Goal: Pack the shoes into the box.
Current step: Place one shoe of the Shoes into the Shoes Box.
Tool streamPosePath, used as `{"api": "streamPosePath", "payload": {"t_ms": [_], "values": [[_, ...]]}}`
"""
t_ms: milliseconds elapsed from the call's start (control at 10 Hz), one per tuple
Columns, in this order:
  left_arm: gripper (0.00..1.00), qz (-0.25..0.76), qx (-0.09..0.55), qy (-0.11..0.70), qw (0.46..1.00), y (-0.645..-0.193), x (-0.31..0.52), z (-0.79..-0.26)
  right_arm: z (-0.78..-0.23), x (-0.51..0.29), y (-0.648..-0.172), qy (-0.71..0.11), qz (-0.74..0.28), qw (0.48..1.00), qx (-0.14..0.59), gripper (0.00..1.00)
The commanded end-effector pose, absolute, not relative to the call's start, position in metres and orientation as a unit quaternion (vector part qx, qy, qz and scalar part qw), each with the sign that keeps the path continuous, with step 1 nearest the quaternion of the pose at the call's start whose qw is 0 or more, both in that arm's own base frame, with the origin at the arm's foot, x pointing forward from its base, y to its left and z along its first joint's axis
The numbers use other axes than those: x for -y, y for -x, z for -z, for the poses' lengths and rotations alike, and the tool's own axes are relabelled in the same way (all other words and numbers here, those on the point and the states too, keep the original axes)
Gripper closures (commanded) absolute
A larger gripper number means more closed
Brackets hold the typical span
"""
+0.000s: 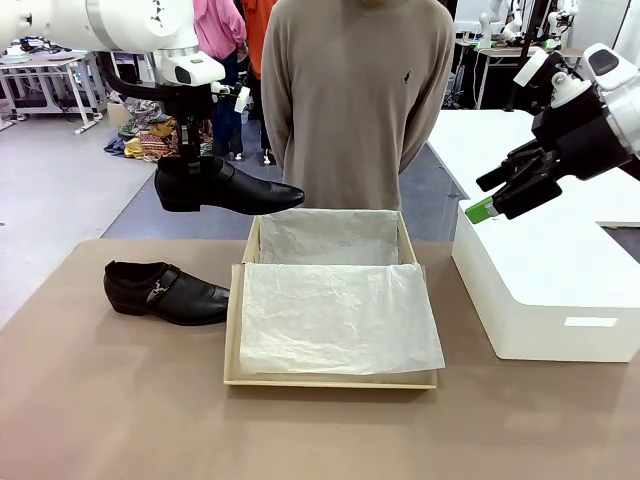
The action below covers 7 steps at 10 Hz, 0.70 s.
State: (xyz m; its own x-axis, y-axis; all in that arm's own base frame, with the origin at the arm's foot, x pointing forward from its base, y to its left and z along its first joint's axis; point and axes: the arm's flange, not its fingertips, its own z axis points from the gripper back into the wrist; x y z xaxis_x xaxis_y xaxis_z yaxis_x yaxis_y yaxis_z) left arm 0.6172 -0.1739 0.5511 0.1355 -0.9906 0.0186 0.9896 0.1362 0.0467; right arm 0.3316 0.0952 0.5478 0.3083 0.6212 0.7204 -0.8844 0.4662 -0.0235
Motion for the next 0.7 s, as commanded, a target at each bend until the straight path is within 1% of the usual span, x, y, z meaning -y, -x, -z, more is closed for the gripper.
{"api": "streamPosePath", "payload": {"t_ms": [0,600], "values": [[1.0,0.651,0.032,-0.012,0.758,-0.617,0.197,-0.558,-0.548,-0.095,-0.335,-0.201,-0.485,0.777,0.348,0.0],[1.0,0.688,0.037,0.017,0.725,-0.621,0.299,-0.533,-0.548,-0.095,-0.335,-0.201,-0.485,0.777,0.348,0.0]]}}
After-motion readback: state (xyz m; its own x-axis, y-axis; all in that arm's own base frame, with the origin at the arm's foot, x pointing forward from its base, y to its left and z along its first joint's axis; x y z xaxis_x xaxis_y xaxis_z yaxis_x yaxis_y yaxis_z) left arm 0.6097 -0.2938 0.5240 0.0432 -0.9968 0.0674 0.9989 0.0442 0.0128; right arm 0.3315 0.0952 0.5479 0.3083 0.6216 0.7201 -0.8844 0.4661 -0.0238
